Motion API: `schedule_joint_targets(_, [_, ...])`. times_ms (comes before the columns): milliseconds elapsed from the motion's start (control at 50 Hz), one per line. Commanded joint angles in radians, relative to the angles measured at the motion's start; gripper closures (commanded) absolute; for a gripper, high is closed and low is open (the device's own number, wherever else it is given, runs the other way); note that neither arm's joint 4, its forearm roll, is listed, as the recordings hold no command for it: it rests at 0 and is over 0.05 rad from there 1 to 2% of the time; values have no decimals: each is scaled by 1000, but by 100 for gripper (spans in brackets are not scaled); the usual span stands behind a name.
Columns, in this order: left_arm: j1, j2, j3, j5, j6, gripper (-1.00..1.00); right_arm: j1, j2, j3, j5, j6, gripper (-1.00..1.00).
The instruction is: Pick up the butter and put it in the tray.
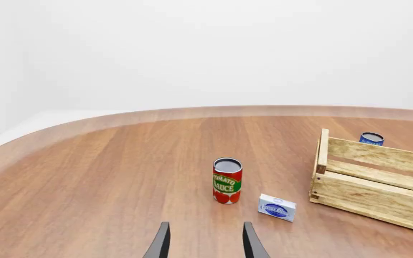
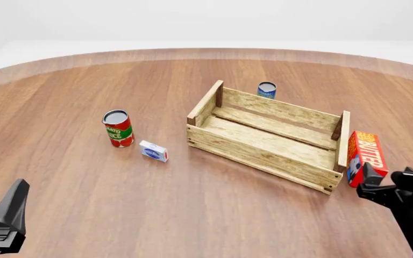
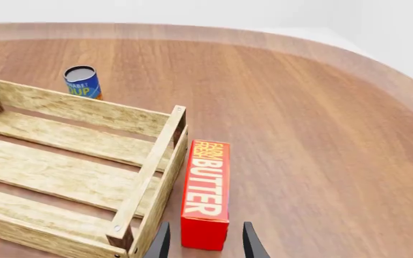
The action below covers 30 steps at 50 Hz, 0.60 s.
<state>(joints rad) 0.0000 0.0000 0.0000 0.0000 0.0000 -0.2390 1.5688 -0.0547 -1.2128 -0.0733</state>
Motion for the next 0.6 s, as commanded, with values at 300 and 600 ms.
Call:
schedule_joint_targets(300, [0, 0, 0, 0, 0, -100, -8, 70, -40, -4, -10, -100])
schedule_joint_targets(600, [0, 0, 0, 0, 0, -100, -3, 107, -60, -6, -15, -100])
